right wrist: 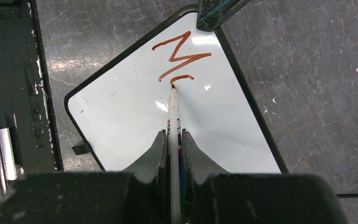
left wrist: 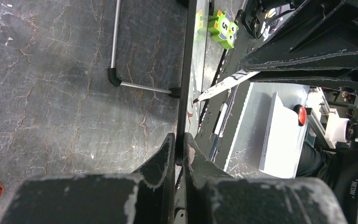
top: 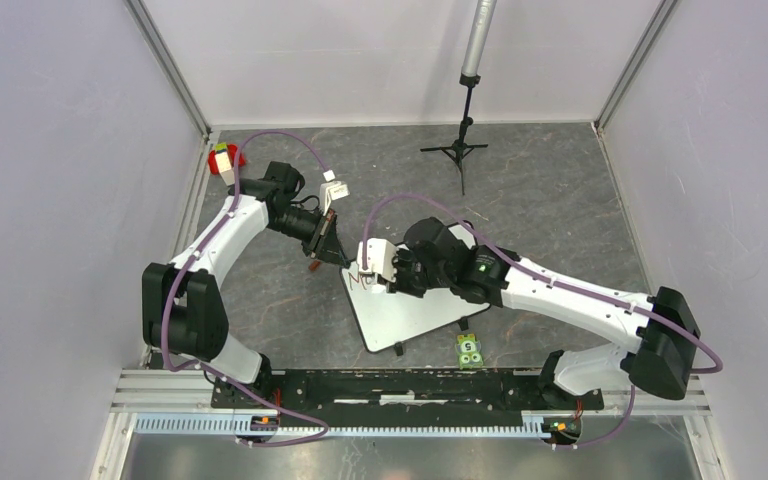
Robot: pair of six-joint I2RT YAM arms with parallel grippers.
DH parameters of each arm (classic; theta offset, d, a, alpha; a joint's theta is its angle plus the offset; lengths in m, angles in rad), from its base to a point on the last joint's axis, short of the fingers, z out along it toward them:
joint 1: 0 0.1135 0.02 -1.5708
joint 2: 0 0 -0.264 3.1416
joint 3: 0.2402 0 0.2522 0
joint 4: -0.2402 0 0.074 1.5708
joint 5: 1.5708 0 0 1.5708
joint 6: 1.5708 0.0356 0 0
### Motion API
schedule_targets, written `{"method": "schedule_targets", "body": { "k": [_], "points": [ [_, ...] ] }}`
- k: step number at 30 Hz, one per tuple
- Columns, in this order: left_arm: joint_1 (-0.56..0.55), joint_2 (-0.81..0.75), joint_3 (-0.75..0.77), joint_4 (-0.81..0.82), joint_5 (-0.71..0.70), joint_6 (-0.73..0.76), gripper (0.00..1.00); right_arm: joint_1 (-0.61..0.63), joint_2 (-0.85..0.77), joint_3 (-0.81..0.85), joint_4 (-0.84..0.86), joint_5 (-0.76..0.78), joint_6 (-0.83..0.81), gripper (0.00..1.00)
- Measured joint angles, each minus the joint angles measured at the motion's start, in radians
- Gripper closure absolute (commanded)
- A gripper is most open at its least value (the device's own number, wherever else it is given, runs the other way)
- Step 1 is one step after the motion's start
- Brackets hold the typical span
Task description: Write a sentence on the whiteboard
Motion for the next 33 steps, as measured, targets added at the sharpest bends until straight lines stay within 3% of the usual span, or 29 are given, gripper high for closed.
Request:
{"method": "schedule_targets", "body": {
  "k": [33],
  "points": [
    [-0.001, 0.000, 0.000, 0.001, -0.005, 0.000, 0.98, 0.004, 0.017, 0.048, -0.002, 0.064, 0.001, 1.00]
  ]
}}
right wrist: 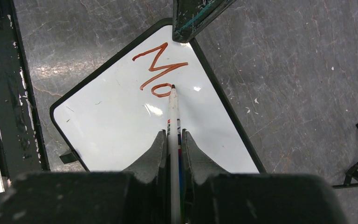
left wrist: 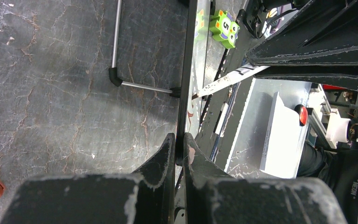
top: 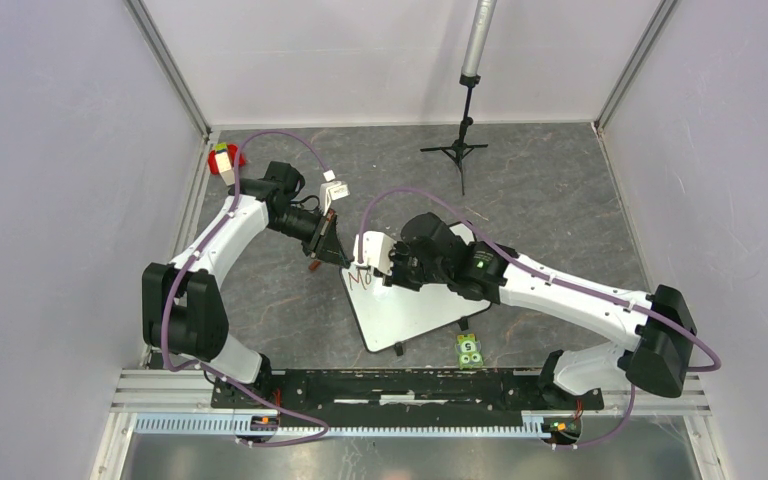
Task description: Write a sentence on the whiteboard
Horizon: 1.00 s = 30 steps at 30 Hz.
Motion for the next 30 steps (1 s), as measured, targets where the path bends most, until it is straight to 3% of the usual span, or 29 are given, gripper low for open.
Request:
{"method": "schedule_targets", "body": {
  "k": [30],
  "points": [
    [-0.002, -0.002, 0.000, 0.000, -0.001, 0.000, 0.98, -0.002, -0.032, -0.031, 0.003, 0.031, -0.012, 1.00]
  ]
}}
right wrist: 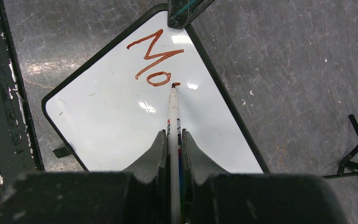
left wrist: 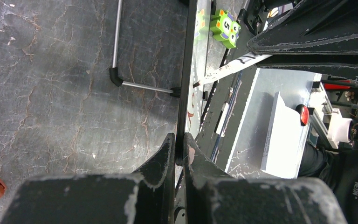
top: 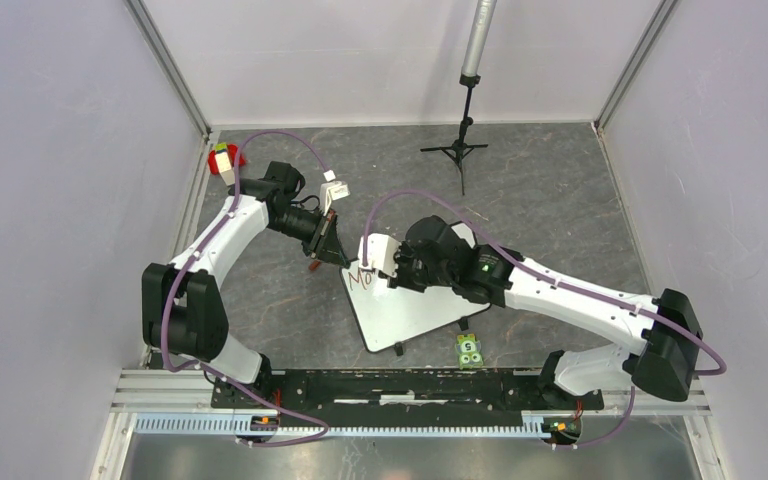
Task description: Write a sentence on the whiteboard
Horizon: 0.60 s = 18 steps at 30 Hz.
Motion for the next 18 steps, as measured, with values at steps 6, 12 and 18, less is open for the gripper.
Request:
{"method": "schedule_targets", "body": {
  "k": [6, 12, 18],
  "points": [
    [-0.001, 0.000, 0.000, 0.003, -0.006, 0.000, 0.98, 0.000, -0.009, -0.024, 0.005, -0.011, 0.000, 1.00],
    [-0.001, 0.000, 0.000, 0.003, -0.006, 0.000, 0.98, 0.000, -0.030, -0.061, 0.007, -0.032, 0.000, 1.00],
    [-0.001, 0.000, 0.000, 0.003, -0.006, 0.000, 0.98, 0.000, -0.032, -0.065, 0.007, -0.036, 0.000, 1.00]
  ]
}}
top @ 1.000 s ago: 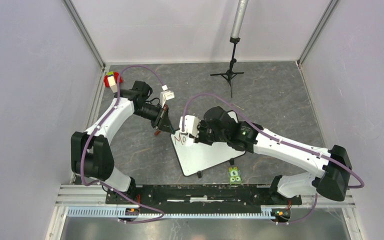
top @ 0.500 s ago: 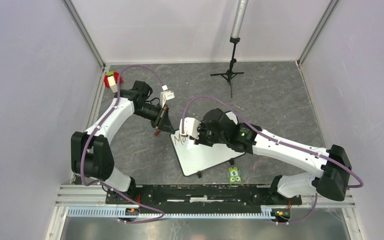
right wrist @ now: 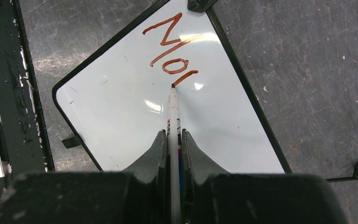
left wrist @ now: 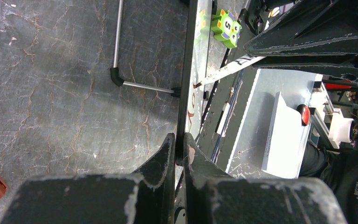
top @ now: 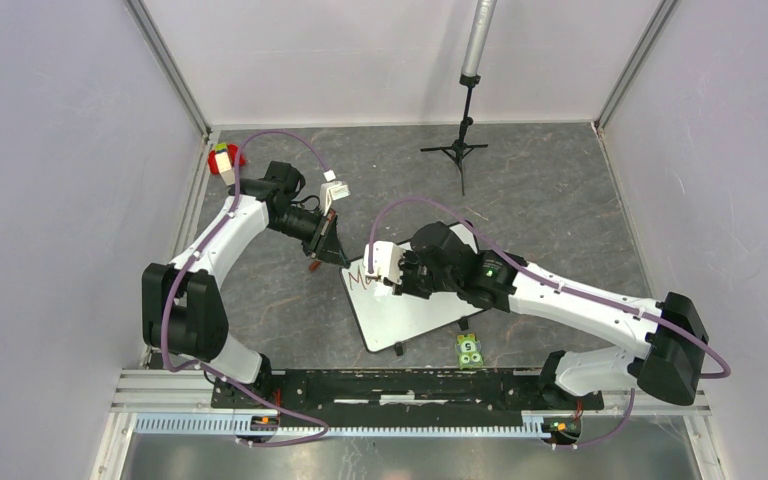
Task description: Write a sentence on the whiteboard
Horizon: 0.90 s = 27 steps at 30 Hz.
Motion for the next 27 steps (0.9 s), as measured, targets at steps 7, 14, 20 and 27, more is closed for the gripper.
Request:
{"method": "schedule_targets", "body": {
  "k": [7, 14, 20, 27],
  "points": [
    [0.000, 0.000, 0.000, 0.000, 0.000, 0.000, 0.98, -0.022, 0.000, 0.014, -0.010, -0.006, 0.002, 1.00],
    [0.000, 0.000, 0.000, 0.000, 0.000, 0.000, 0.98, -0.050, 0.000, 0.039, -0.014, -0.006, 0.002, 1.00],
    [0.000, 0.000, 0.000, -0.001, 0.001, 0.000, 0.98, -0.051, -0.001, 0.040, -0.016, -0.012, 0.000, 1.00],
    [-0.002, 0.000, 0.003, -0.004, 0.001, 0.000, 0.98, -0.053, -0.026, 0.040, -0.038, -0.047, -0.007, 1.00]
  ]
}}
